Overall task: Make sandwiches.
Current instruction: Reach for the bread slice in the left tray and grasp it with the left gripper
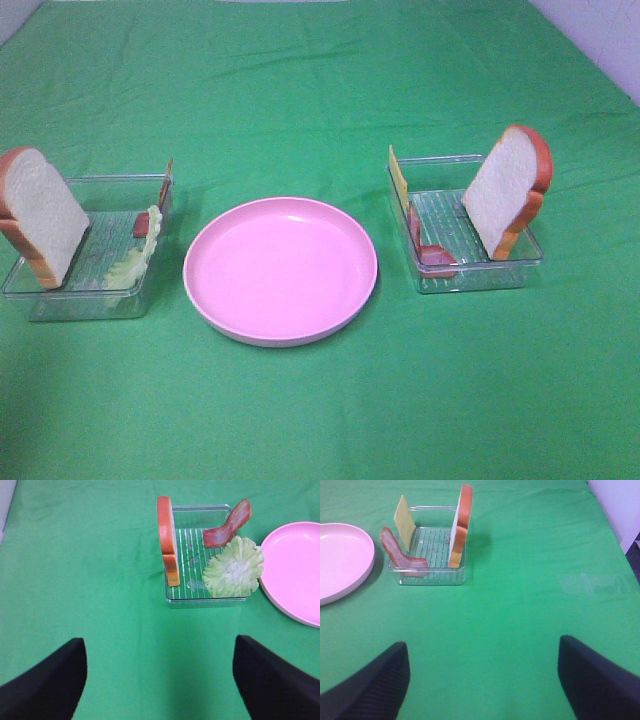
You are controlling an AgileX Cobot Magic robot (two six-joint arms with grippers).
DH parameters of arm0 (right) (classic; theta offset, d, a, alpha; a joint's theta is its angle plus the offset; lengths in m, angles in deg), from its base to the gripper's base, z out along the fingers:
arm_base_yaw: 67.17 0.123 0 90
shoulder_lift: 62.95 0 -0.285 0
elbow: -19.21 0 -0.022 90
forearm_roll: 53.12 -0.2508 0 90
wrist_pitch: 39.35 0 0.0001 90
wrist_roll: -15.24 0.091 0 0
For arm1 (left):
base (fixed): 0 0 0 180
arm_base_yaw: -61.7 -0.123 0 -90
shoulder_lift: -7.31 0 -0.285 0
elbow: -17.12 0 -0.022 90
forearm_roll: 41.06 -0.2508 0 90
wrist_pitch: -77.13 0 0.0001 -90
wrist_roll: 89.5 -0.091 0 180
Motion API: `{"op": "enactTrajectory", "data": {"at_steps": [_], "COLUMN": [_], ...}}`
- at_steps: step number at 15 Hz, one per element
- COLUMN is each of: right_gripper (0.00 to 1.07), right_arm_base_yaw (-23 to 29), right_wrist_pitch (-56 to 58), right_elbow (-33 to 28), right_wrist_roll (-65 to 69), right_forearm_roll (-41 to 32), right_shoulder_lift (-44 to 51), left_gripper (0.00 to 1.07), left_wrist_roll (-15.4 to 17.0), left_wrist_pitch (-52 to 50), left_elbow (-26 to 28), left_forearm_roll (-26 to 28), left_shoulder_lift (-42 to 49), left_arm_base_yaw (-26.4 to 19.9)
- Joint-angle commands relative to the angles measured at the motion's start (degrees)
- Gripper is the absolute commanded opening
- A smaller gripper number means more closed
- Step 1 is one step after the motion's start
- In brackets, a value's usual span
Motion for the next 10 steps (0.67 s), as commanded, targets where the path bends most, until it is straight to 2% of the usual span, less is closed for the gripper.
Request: {"op": "enactTrajectory", "data": {"at_steps": [1, 4, 5, 6, 10], "right_gripper": [0.77, 0.77, 0.77, 0.77, 0.77], "right_arm_base_yaw": [-0.11, -0.11, -0.11, -0.11, -0.11], "right_wrist_pitch": [-0.57, -0.57, -0.57, -0.57, -0.57], "right_elbow": [-0.29, -0.29, -0.29, -0.29, -0.29], "right_wrist_roll": [-0.8, -0.8, -0.8, -0.8, -0.8], "right_forearm_roll": [0.06, 0.06, 0.06, 0.06, 0.06], "right_shoulder_lift": [0.8, 0.8, 0.8, 0.8, 0.8], "left_gripper": [0.76, 0.76, 0.76, 0.76, 0.76], "left_wrist_roll": [0.23, 0.0, 0.0, 0.0, -0.34], "left_wrist_pitch": [-0.46, -0.52, -0.57, -1.38, -3.67], "left_elbow": [6.07, 13.18, 14.15, 18.33, 24.58], "left_forearm_roll": [1.89, 3.32, 3.32, 3.27, 3.32], "left_shoulder_lift": [-12.49, -27.44, -29.51, -38.62, -51.8], "left_arm_base_yaw": [-0.23, -0.23, -0.23, -0.23, -0.23]}}
